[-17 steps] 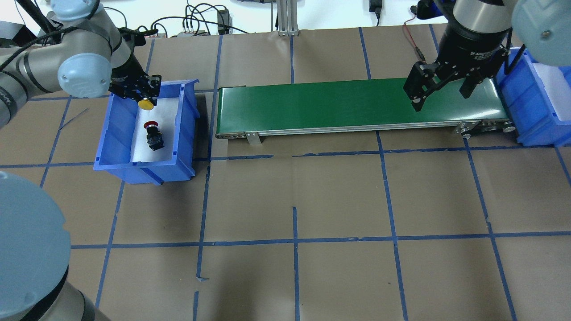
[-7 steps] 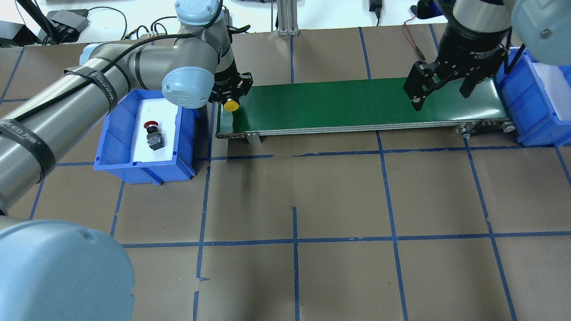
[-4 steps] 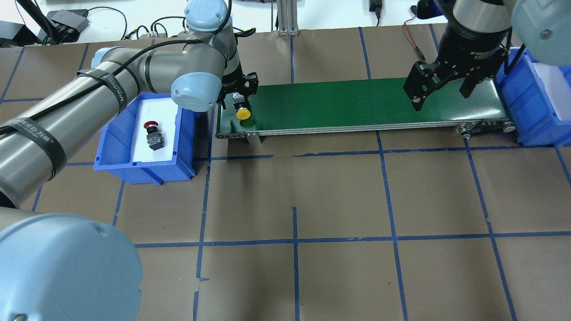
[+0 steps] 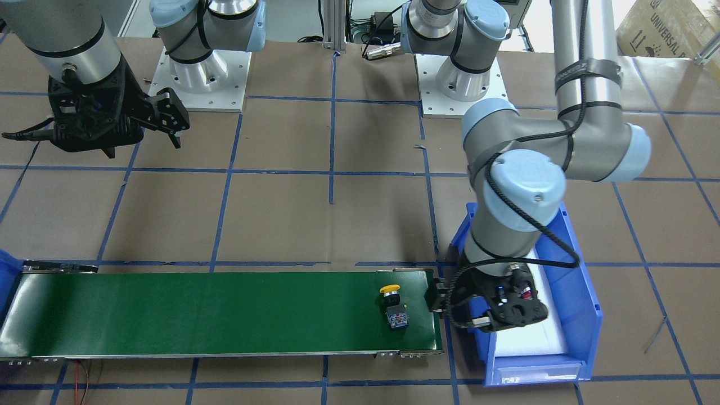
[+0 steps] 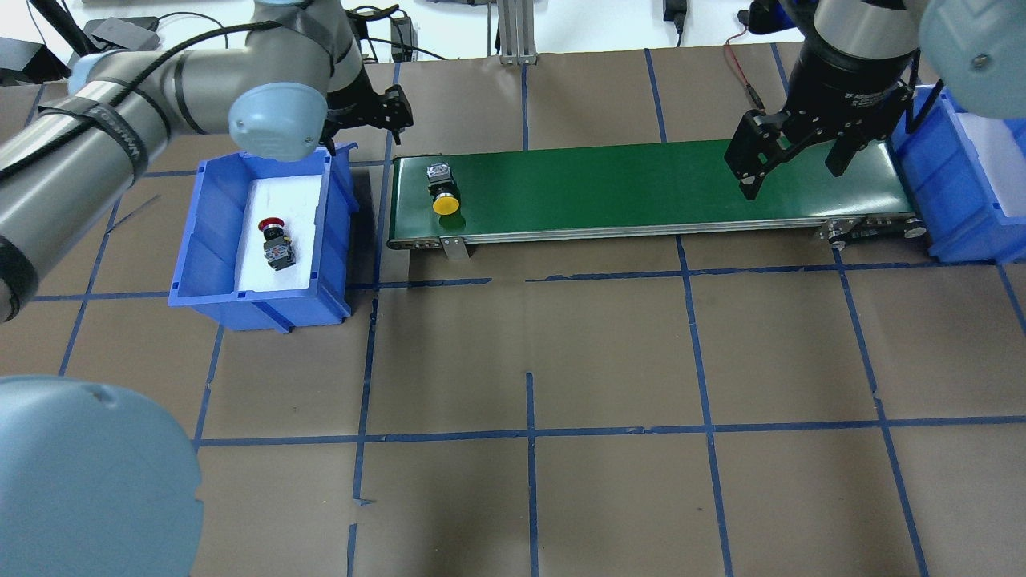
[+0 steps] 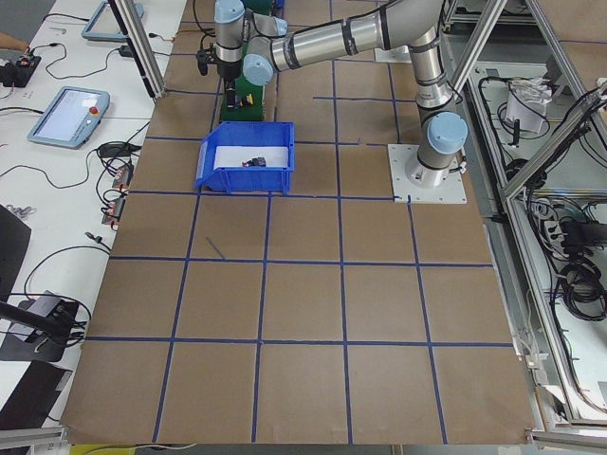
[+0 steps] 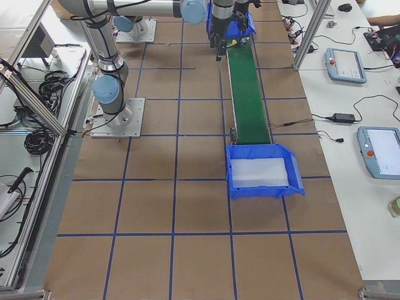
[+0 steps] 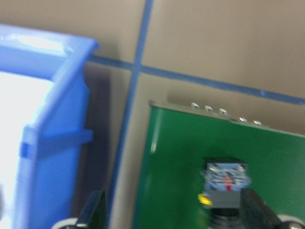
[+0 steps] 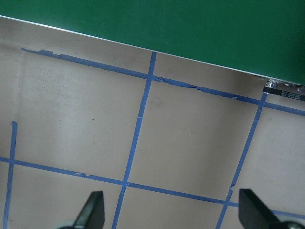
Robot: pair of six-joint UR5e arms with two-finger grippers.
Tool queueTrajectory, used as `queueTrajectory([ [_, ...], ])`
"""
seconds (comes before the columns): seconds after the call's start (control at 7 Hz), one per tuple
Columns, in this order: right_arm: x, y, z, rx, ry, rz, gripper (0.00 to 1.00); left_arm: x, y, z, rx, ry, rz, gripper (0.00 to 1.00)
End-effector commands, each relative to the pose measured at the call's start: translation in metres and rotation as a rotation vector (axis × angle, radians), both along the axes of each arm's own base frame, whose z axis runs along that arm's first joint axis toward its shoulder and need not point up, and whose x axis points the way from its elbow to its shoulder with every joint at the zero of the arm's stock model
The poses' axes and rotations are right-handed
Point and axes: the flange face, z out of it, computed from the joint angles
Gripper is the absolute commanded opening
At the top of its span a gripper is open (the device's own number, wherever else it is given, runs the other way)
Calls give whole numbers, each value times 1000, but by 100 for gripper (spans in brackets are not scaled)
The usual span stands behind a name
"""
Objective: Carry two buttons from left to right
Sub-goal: 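Return the left gripper into the blue bin over the red-capped button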
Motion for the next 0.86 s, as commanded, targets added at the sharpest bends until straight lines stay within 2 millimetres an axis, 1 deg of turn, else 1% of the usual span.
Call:
queueTrajectory([
  [0.0,0,0,0,0,-1,0,100,112,7,20,17,-36,-87,93],
  [0.14,0,0,0,0,-1,0,100,142,16,13,39,-37,-76,93],
  [0.29,0,0,0,0,-1,0,100,152,30,2,68,-31,-58,93],
  [0.43,0,0,0,0,-1,0,100,160,50,-12,102,-18,-25,93],
  [0.57,0,0,0,0,-1,0,100,169,68,-19,122,-8,-2,93],
  [0.71,0,0,0,0,-1,0,100,167,78,-27,135,-10,0,93],
])
